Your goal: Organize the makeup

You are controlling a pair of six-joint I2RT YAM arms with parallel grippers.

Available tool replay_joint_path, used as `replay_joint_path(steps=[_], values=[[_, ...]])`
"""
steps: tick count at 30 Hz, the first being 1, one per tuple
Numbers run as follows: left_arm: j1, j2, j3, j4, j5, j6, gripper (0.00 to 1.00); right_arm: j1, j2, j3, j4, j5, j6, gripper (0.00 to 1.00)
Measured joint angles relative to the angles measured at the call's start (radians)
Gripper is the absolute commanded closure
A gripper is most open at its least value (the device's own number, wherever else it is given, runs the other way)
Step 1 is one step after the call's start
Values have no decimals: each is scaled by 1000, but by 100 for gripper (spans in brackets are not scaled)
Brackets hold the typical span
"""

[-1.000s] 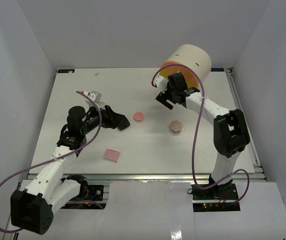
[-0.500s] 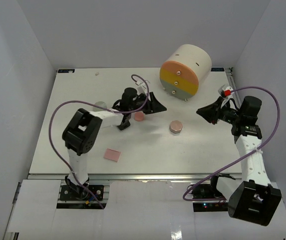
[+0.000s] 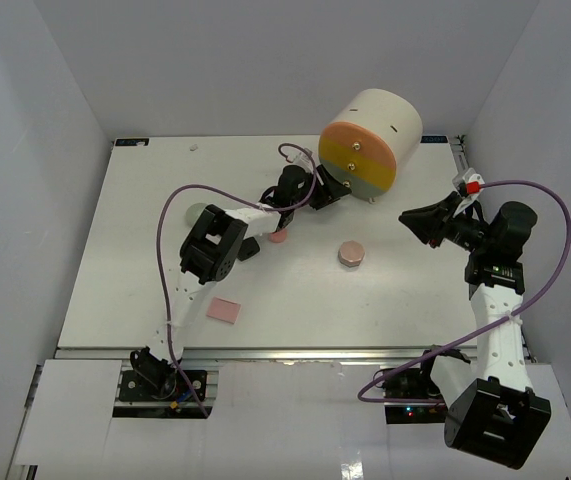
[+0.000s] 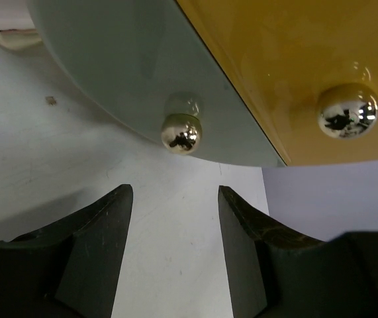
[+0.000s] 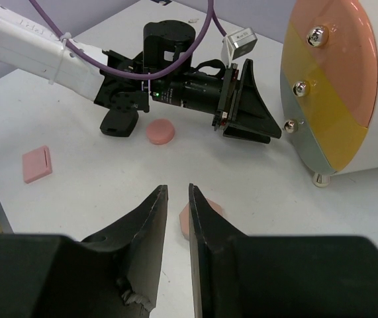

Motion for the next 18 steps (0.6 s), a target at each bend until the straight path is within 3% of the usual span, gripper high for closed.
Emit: replay_joint_path(steps=[11, 14, 18], values=[[1, 92, 173, -44, -69, -27, 37, -26, 0, -1, 11, 5, 3, 74], [1, 116, 195, -68, -83, -35, 43, -31, 0, -1, 12, 8, 3, 74], [1, 131, 217, -76, -86, -57, 58, -34, 0, -1, 12, 12, 3, 74]])
